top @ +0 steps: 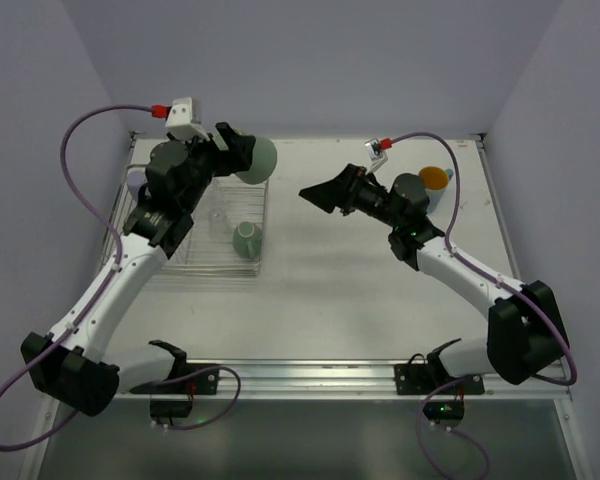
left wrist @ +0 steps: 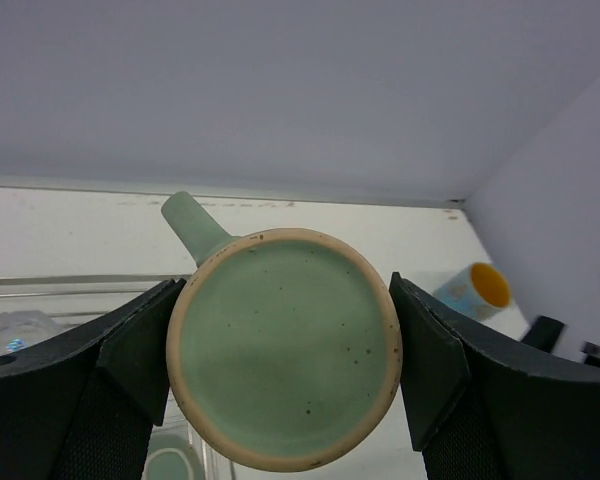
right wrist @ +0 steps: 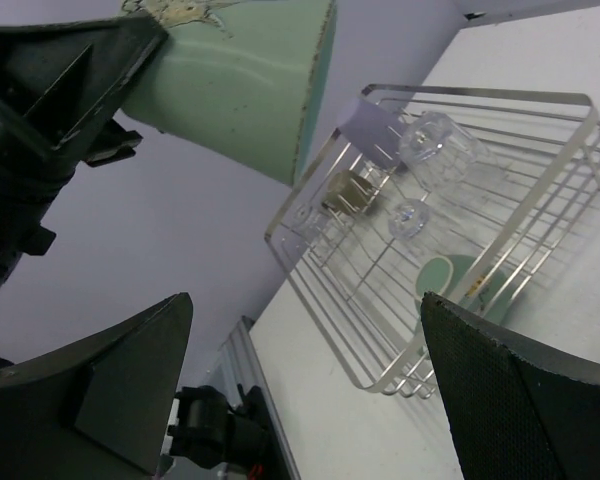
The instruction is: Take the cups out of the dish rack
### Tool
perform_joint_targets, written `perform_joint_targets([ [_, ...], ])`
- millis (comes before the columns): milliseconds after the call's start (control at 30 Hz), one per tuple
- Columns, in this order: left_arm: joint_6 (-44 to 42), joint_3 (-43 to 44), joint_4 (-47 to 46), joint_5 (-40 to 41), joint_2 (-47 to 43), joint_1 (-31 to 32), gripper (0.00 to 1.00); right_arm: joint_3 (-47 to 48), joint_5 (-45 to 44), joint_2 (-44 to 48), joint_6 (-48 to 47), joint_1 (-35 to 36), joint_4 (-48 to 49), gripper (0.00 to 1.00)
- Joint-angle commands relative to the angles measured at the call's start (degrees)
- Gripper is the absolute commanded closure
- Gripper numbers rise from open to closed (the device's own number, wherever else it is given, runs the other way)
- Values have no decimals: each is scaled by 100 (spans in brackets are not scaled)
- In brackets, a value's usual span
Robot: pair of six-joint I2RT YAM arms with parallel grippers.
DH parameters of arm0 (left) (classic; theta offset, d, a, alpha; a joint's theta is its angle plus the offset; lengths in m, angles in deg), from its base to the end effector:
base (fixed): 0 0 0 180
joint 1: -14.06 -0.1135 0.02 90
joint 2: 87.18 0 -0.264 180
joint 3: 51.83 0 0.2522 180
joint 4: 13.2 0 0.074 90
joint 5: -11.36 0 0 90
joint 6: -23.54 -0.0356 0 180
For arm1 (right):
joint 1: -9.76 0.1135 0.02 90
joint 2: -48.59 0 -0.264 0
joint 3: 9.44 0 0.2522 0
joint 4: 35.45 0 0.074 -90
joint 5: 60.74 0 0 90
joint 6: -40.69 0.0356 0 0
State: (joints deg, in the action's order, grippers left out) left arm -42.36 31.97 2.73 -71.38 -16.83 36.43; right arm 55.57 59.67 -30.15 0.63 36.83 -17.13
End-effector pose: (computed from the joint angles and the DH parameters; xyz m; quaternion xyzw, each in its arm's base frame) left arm 0.2659 -0.1046 0.4161 -0.0547 0.7201 -0.2303 0.6523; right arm 0.2748 0.1607 0.3209 -0.0592 0.6797 0.5807 0.4442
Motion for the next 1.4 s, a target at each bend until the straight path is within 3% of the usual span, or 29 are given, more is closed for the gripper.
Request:
perform_joint_targets([
  [0, 884, -201, -858, -935, -705, -13, 78, -70, 263, -27, 490, 140, 984, 1],
  [367, 1896, -544, -1281, -2528, -777, -13, 78, -18, 571, 25, 685, 422, 1689, 4],
  [600, 2731, -974, -2194, -3187, -768, -5, 78, -35, 711, -141, 1131, 519, 2416, 11],
  [733, 2785, -1150, -2362, -3083, -908, -5, 79, -158, 808, -186, 1633, 536, 3190, 26],
  [767, 2802, -1194, -2458, -3065, -935, 4, 79, -159, 791, -168, 1686, 536, 3304, 36],
  [833, 2899, -1335, -2607, -3117, -970, 4, 78, -132, 773, -151, 1722, 536, 3296, 46],
  [867, 2934, -1361, -2721, -3152, -953, 13, 78, -132, 756, -133, 1722, 536, 3296, 68],
  [933, 2969, -1449, -2766, -3188, -926, 22, 68, -185, 642, -89, 1722, 527, 3253, 86],
  [967, 2960, -1467, -2758, -3179, -926, 22, 55, -202, 589, -54, 1704, 536, 3235, 97],
  [1000, 2934, -1493, -2749, -3161, -944, 13, 48, -237, 528, -36, 1695, 536, 3217, 100],
  [1033, 2899, -1502, -2714, -3144, -961, 13, 42, -255, 492, -10, 1678, 527, 3165, 100],
  [1067, 2864, -1485, -2661, -3135, -996, 13, 29, -273, 457, 16, 1617, 536, 3112, 100],
  [1200, 2426, -1380, -2231, -2986, -1128, 13, 2, -194, 351, 235, 1300, 527, 2691, 100],
  [1367, 1529, -1045, -1011, -2248, -1418, 13, 0, 78, 202, 596, 476, 527, 1409, 100],
])
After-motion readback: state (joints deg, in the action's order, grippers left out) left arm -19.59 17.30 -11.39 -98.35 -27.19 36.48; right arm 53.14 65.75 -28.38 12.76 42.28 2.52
